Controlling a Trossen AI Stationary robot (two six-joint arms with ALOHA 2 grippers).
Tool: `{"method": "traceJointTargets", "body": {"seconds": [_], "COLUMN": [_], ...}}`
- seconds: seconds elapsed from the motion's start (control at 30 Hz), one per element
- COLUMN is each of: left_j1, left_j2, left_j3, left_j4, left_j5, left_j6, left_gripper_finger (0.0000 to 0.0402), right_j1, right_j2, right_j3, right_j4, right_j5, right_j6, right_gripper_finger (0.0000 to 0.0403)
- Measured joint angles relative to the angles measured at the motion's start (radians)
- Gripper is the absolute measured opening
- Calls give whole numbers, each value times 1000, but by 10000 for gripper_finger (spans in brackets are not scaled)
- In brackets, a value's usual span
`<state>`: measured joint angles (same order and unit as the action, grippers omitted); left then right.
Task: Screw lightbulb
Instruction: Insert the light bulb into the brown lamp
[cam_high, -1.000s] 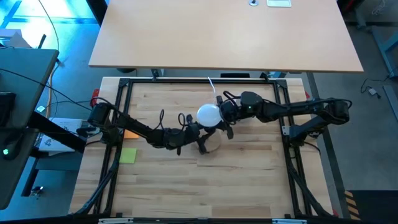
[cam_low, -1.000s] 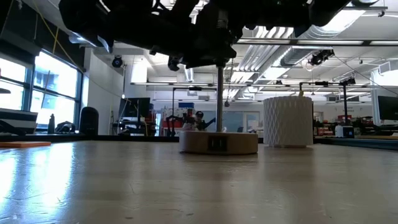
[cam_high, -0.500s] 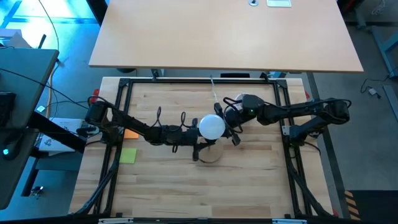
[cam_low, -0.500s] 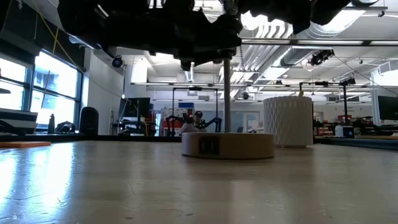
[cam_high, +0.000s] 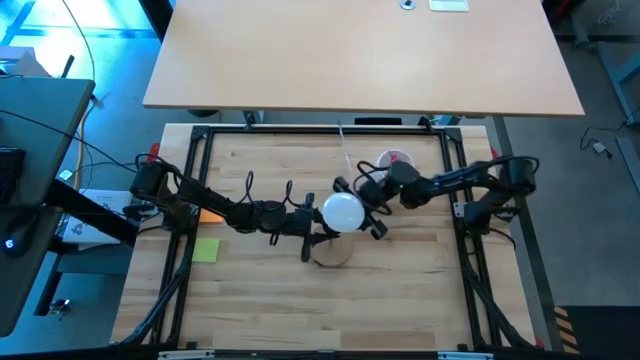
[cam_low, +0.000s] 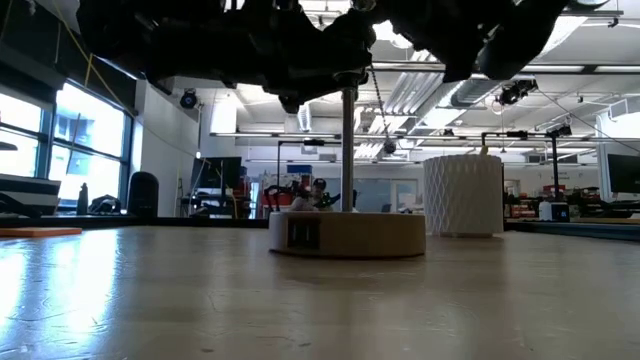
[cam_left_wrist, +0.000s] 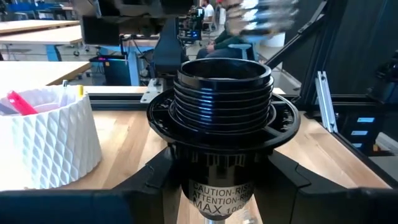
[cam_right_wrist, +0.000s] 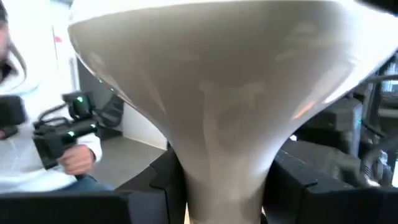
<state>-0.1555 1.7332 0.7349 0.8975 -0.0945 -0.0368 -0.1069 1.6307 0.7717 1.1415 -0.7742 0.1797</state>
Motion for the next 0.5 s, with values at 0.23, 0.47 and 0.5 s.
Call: {"method": "traceJointTargets", "body": {"seconds": [0.23, 0.47, 0.5], "left_j1": [-2, -5, -6], "left_j2": [0, 0, 0], "left_j3": [0, 0, 0], "left_j4": [-1, -5, -4], "left_j5": [5, 8, 7], "left_j6": [-8, -7, -5], "left_gripper_finger": [140, 140, 140], "right_j1": [-11, -27, -32], "right_j2": [82, 82, 82], "right_j3": [60, 45, 45], "right_j4": [9, 39, 37], "right_j5": [-45, -116, -115], "right_j6": [32, 30, 30], "right_gripper_finger": [146, 146, 146]}}
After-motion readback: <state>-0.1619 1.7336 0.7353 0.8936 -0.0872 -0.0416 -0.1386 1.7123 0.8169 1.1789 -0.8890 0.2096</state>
